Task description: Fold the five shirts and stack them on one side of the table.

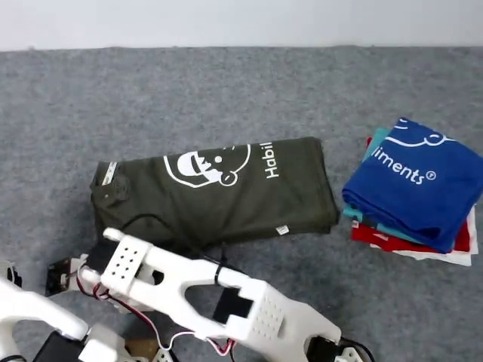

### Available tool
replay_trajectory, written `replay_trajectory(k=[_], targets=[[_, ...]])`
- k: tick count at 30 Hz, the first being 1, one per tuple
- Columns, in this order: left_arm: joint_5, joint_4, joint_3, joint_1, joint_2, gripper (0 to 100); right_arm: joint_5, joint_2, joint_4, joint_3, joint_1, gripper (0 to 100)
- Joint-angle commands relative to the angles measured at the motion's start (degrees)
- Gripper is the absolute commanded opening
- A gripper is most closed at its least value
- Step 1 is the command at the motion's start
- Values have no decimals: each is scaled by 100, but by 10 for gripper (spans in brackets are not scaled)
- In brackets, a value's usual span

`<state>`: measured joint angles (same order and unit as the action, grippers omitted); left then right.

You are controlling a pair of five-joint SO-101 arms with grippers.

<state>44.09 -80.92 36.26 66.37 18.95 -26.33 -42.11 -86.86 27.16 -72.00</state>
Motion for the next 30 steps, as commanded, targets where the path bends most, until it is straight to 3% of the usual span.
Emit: replay_trajectory(k=[1,6,12,21,30], targets=[[53,88,-13,26,237,15,0,-224,251,79,277,185],[53,88,-13,18,237,15,-26,-295,286,79,418,6],[53,88,-13,-9,237,15,-193,-198,66,422,673,12],[44,220,-22,-26,229,15,-229,-4,-716,2505,1411,10],[35,246,-13,-396,237,15,-870,-655,-620,3789,1956,10]])
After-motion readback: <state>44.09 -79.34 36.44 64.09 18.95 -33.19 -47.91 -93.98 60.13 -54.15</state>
